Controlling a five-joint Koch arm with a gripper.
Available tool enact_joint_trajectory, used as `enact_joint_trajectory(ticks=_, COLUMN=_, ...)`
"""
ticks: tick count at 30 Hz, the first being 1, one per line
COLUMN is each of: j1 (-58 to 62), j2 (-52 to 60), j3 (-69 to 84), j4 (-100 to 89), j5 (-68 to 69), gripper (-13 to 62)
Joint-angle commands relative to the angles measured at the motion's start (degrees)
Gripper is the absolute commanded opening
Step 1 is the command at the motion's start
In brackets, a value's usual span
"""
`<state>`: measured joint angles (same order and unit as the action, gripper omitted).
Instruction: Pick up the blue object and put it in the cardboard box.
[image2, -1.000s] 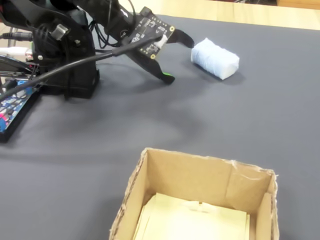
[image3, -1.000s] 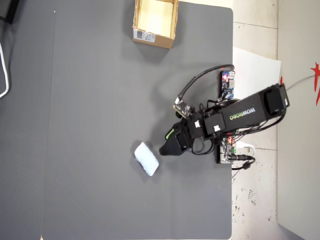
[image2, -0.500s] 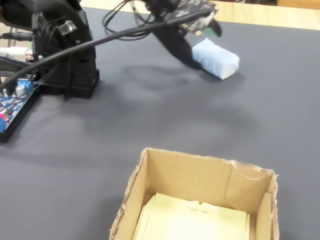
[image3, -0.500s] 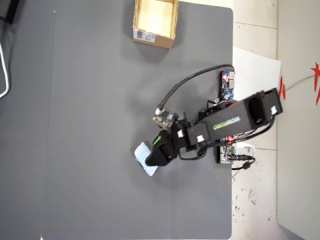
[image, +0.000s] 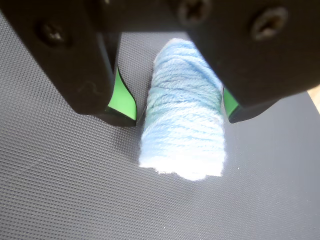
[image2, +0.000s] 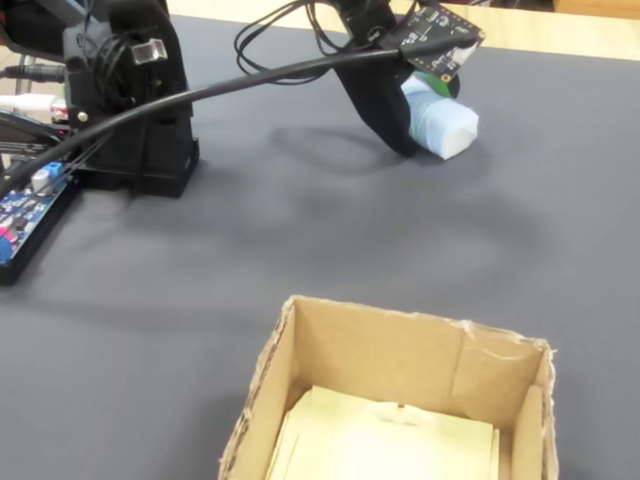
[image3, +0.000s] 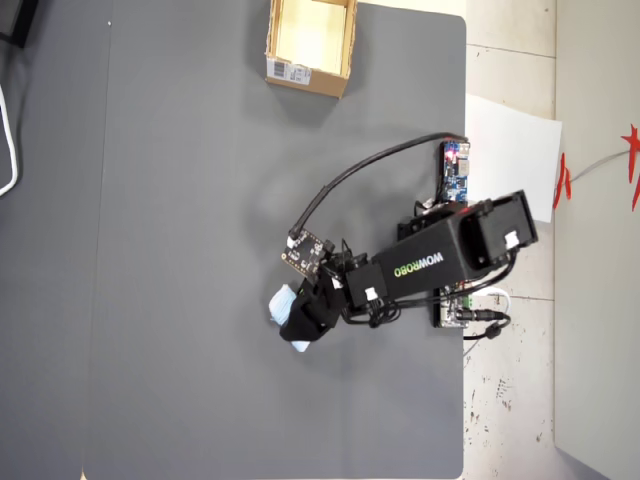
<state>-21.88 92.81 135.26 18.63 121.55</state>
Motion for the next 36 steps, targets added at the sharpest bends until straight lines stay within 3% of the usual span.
enact_joint_trajectory(ticks=1, j1=-1.1, j2=-1.3, j3=-1.8, j4=-0.3, j5=6.0, gripper=32.3)
enact_joint_trajectory(ticks=8, j1=-0.4, j2=-1.1, j3=-2.3, j4=0.5, j5=3.2, gripper=9.0)
enact_joint_trajectory(ticks=23, j1=4.1, j2=11.3, j3=3.4, j4=-13.5, j5=-1.8, gripper=9.0)
enact_joint_trajectory(ticks=36, j1=16.4, j2=32.4, j3=14.5, j4=-22.4, j5=-18.0, gripper=9.0)
